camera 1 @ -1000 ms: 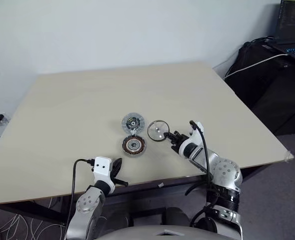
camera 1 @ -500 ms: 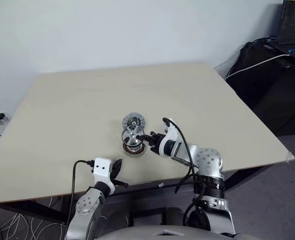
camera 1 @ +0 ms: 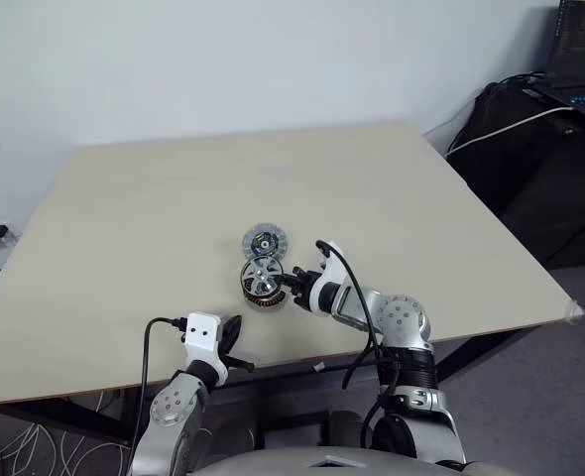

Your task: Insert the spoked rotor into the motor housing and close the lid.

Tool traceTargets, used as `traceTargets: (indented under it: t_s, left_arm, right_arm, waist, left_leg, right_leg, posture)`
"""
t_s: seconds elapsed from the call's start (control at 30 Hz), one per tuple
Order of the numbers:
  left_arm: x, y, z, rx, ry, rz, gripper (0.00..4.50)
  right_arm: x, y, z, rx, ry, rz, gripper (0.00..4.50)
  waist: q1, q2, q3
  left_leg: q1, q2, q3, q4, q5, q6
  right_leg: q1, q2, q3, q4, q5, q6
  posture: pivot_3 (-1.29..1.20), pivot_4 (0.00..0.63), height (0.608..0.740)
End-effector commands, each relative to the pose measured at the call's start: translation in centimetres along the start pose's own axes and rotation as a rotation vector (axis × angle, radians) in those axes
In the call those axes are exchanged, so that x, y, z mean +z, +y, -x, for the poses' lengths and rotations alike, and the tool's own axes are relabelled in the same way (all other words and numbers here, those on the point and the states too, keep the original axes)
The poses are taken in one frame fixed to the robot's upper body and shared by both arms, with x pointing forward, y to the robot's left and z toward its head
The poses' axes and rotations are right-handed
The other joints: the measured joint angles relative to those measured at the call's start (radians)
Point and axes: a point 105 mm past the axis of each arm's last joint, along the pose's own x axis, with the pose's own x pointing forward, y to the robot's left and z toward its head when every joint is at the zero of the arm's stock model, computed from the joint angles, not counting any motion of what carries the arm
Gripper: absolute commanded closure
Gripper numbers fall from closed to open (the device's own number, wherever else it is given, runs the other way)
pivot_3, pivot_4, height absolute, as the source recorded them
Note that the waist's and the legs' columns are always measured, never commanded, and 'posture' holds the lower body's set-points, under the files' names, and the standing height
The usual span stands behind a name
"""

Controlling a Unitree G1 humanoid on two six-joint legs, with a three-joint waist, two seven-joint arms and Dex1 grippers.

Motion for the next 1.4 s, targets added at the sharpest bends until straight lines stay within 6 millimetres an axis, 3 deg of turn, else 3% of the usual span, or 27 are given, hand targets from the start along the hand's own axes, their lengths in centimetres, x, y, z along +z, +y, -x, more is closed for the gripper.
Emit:
traceTargets:
  t_s: [0.03, 0.77, 1.03, 1.4]
  left_arm:
    - [1.5, -0.3, -0.2, -0.017, -0.055, -0.015, 4.5]
    - [1.4, -0.2, -0.1, -0.014, -0.045, -0.017, 4.5]
    - [1.4, -0.2, -0.1, -0.014, -0.045, -0.016, 4.5]
    - [1.3, -0.3, -0.1, -0.018, -0.044, -0.012, 4.5]
  right_arm:
    - [-2.8, 1.3, -1.0, 0.065, 0.051, -0.05, 4.12]
    - [-3.7, 1.2, -0.9, 0.076, 0.083, -0.092, 4.12]
    - [-3.6, 1.0, -1.0, 0.069, 0.075, -0.093, 1.55]
    - [0.0, 1.7, 2.0, 0.04, -0.1, 0.118, 1.55]
  waist:
    - [0.0, 0.0, 0.0]
    - [0.0, 0.0, 0.0]
    - [0.0, 0.0, 0.0]
    - [0.001, 0.0, 0.0]
  left_leg:
    - [0.0, 0.0, 0.0, 0.0, 0.0, 0.0]
    - [0.0, 0.0, 0.0, 0.0, 0.0, 0.0]
    - [0.0, 0.0, 0.0, 0.0, 0.0, 0.0]
    - [-0.001, 0.0, 0.0, 0.0, 0.0, 0.001]
  right_leg:
    - [0.0, 0.0, 0.0, 0.0, 0.0, 0.0]
    - [0.0, 0.0, 0.0, 0.0, 0.0, 0.0]
    - [0.0, 0.0, 0.0, 0.0, 0.0, 0.0]
    - [0.0, 0.0, 0.0, 0.0, 0.0, 0.0]
  posture:
    - [0.0, 0.0, 0.74]
    - [0.0, 0.0, 0.74]
    - [0.0, 0.0, 0.74]
    - [0.0, 0.0, 0.74]
